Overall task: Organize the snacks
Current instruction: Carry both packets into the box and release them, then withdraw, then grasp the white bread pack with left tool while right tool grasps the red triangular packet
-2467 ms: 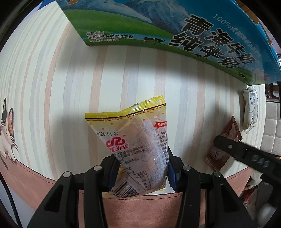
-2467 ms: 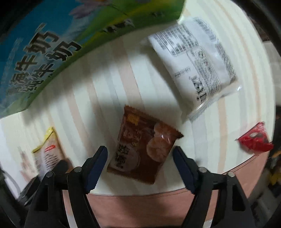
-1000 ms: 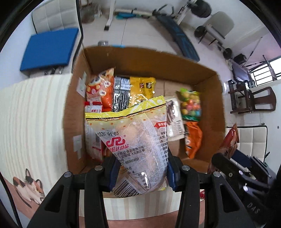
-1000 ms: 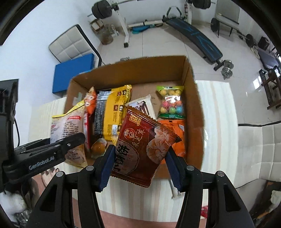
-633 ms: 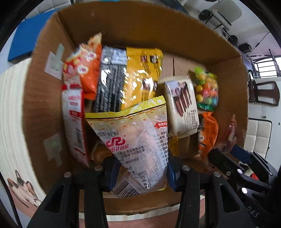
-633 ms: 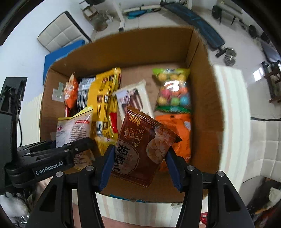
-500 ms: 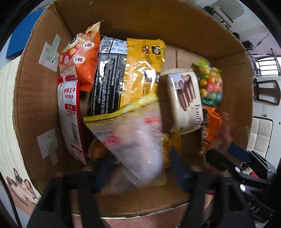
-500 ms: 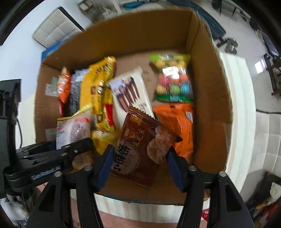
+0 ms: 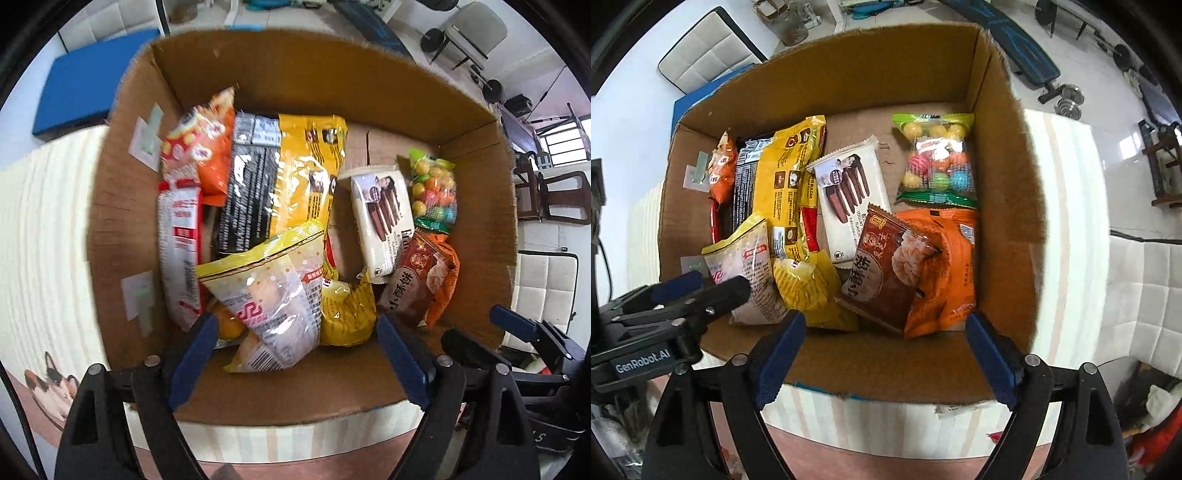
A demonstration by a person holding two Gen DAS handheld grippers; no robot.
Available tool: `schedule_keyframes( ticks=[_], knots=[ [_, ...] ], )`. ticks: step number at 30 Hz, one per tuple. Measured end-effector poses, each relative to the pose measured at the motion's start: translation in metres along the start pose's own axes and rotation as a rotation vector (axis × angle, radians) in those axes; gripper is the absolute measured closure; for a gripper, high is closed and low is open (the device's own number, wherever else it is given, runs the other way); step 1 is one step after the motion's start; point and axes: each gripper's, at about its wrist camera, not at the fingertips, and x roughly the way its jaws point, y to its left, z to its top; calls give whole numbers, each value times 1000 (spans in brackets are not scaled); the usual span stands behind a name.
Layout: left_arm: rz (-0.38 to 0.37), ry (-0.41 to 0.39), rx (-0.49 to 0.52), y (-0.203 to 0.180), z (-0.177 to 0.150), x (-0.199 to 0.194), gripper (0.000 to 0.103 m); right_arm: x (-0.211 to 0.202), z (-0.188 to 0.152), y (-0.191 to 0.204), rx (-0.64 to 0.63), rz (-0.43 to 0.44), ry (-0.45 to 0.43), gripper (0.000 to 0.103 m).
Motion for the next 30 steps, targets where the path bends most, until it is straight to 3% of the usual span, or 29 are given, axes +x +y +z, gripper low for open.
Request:
schedule_keyframes(
  ticks=[10, 30],
  knots=[
    [58, -132, 18, -3, -36, -45, 15, -51, -35, 11, -7, -64, -116, 12],
    [145, -447, 76, -37, -139, -133, 15, -157, -150, 22, -6, -97, -404, 12]
  ],
)
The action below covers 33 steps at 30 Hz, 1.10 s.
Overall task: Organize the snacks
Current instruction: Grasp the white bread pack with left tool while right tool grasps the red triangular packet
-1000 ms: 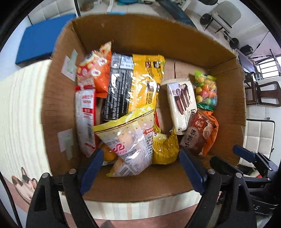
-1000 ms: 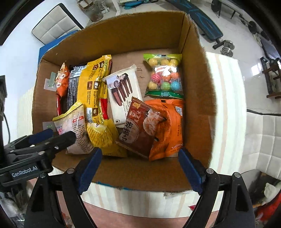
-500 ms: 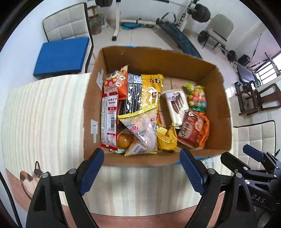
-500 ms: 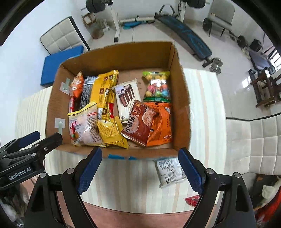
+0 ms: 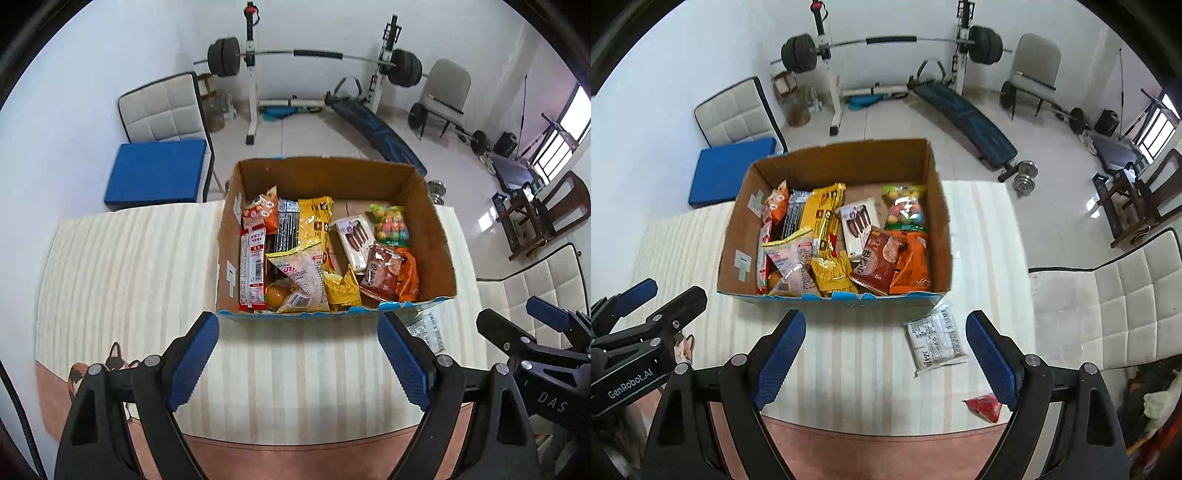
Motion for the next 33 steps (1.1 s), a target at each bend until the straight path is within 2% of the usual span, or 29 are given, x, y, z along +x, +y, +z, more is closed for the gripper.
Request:
schedule_keyframes(
  ticks=[10, 16, 19, 22, 27, 30, 33],
  knots=[
    [10, -86, 4, -10, -16, -43, 15, -49, -23, -5, 4, 25, -66, 12],
    [-10, -97, 2, -18, -26, -50, 15, -55, -36, -18, 67, 82, -73, 10],
    [-55, -67, 8, -28, -30, -40, 15, -50, -42, -40, 139, 107, -68, 9],
    [-59, -29, 34, -45, -35, -19, 15, -33, -52, -71, 217, 103, -21, 9],
    [-12, 44, 167, -93, -52, 40, 15, 28, -75, -131, 359, 103, 137, 9],
    [-7, 148, 195, -118, -61, 83, 15, 72, -97, -166, 448, 75, 240, 9],
    [-48, 279, 160, -138, -67, 128, 15, 115, -124, -197, 548, 66, 338, 9]
  ],
)
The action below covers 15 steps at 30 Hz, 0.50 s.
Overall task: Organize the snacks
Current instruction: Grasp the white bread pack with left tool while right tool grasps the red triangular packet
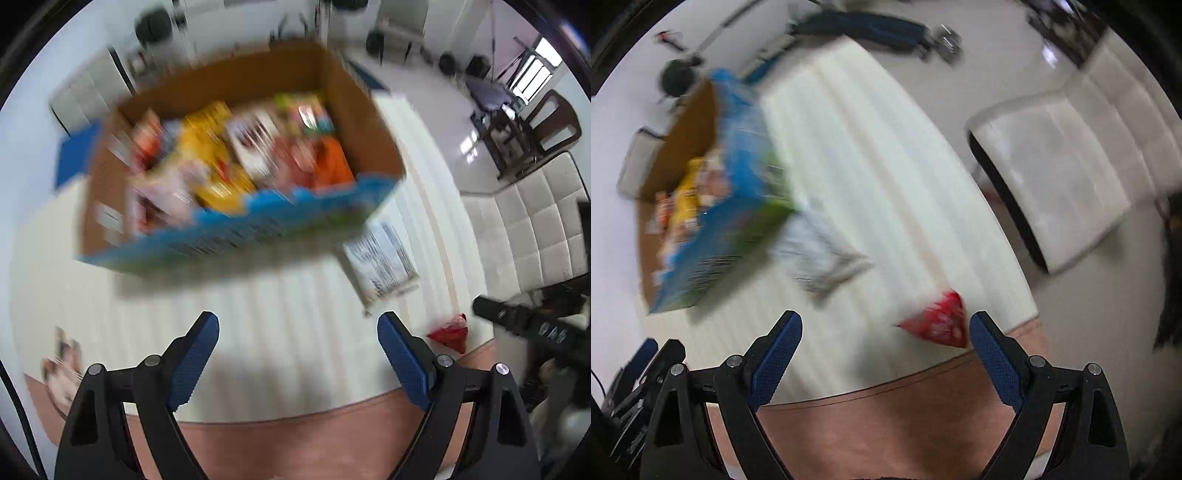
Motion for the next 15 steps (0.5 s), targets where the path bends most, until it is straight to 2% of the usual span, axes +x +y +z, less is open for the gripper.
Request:
schedule_keyframes(
  ticks=[3, 6, 10, 15],
  knots=[
    [-77, 119, -78, -14, 13, 41, 15, 36, 4, -31, 97, 6, 63, 9],
    [-169, 215, -179, -27, 23, 70, 15, 50, 3, -57, 178, 14, 63, 10],
    [-177, 252, -228, -43, 36, 90, 15, 62, 2, -79, 257, 85, 87, 11],
    [-154, 296, -267, -60, 47, 112, 15, 69, 0, -88, 267, 110, 109, 11]
  ],
)
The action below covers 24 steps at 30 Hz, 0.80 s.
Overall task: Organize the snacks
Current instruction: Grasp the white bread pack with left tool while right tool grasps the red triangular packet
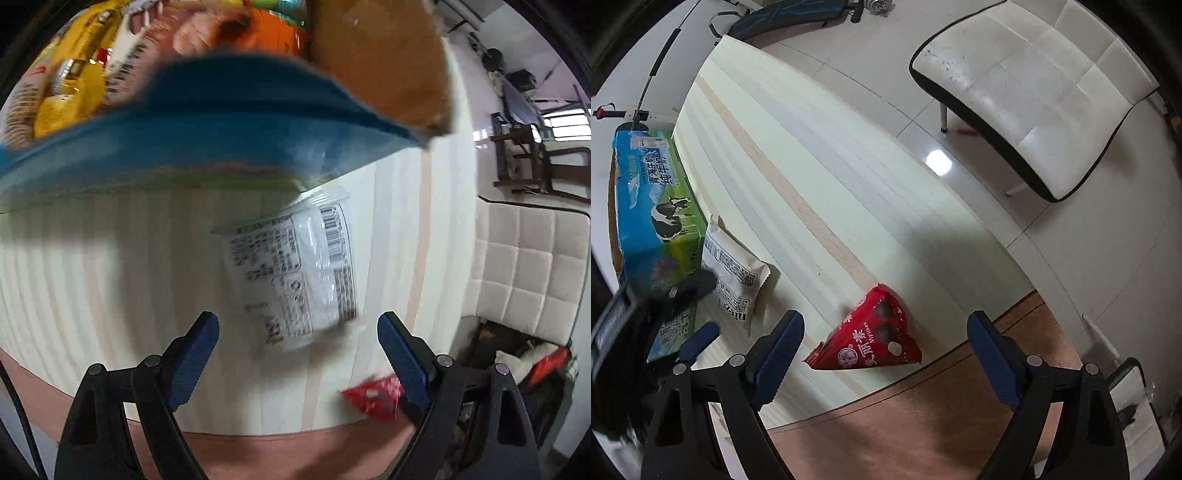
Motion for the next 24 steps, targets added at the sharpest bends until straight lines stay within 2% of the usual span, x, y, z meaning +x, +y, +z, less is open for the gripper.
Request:
schedule_keyframes(
  ticks=[3, 8, 9, 11, 12, 16, 18, 19, 24],
  knots=[
    [13, 12, -12, -8, 5, 10, 15, 3, 4, -3, 8, 11, 11, 11],
    [76, -26, 21, -18, 11, 11, 15, 9, 5, 3, -7, 15, 26, 13],
    [91, -38, 35, -20, 12, 10, 18, 12, 5, 4, -10, 17, 39, 17],
    [125, -58, 70, -23, 8, 8, 34, 18, 5, 9, -14, 15, 59, 20],
    [128, -59, 83, -23, 6, 8, 35, 20, 4, 10, -18, 11, 68, 21],
    [151, -58, 105, -16, -7, 6, 38, 25, -3, 20, -71, -42, 64, 29],
    [161, -51, 117, -8, -20, 6, 38, 25, -6, 25, -100, -62, 50, 41],
    [168, -48, 126, -4, -27, 6, 38, 25, -8, 27, -114, -74, 47, 44],
    [179, -14, 127, 23, -62, 7, 38, 26, -23, 35, -189, -101, 27, 50]
  ],
)
